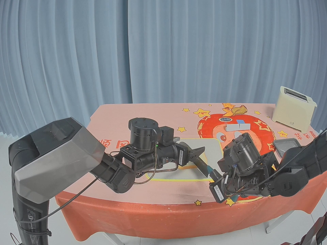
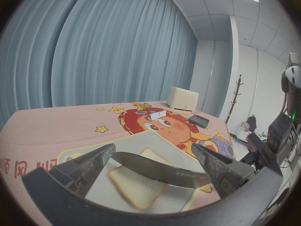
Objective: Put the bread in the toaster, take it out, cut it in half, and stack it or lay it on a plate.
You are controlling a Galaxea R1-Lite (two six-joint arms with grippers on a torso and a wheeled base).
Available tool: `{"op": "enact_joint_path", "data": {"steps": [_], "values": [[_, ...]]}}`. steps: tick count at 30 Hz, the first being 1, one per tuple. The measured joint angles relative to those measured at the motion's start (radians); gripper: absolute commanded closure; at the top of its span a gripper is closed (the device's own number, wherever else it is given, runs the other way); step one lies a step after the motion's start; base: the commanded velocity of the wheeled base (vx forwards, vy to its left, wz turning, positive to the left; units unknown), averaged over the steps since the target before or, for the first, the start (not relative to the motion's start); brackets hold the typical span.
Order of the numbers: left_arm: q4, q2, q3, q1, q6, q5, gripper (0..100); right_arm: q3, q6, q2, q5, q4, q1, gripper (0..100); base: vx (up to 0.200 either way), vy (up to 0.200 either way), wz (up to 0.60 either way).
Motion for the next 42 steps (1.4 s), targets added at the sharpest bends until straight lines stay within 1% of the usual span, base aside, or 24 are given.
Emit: {"op": "enact_joint_path", "data": {"steps": [10,19,30,34,38,42], "values": [[0.004,0.063,-0.062,0.015,0.000,0.001,0,-0.014,0.003,0.005,-0.002,0.000,0.007,100,0.000,0.000,0.00],[-0.010,0.116,-0.084,0.015,-0.004,0.013,0,-0.014,0.010,0.000,0.001,-0.002,-0.012,100,0.000,0.000,0.00],[-0.012,0.135,-0.088,0.012,-0.004,0.015,0,-0.024,0.013,-0.001,0.001,-0.001,-0.026,100,0.000,0.000,0.00],[-0.016,0.136,-0.084,0.008,-0.004,0.030,0,-0.010,0.028,0.006,0.001,-0.012,-0.032,100,0.000,0.000,0.00],[-0.052,0.136,-0.078,0.006,-0.003,0.040,0,-0.002,0.033,0.012,0.001,-0.021,-0.035,100,0.000,0.000,0.00],[-0.053,0.139,-0.076,0.008,-0.003,0.041,0,-0.008,0.034,0.012,0.000,-0.019,-0.036,100,0.000,0.000,0.00]]}}
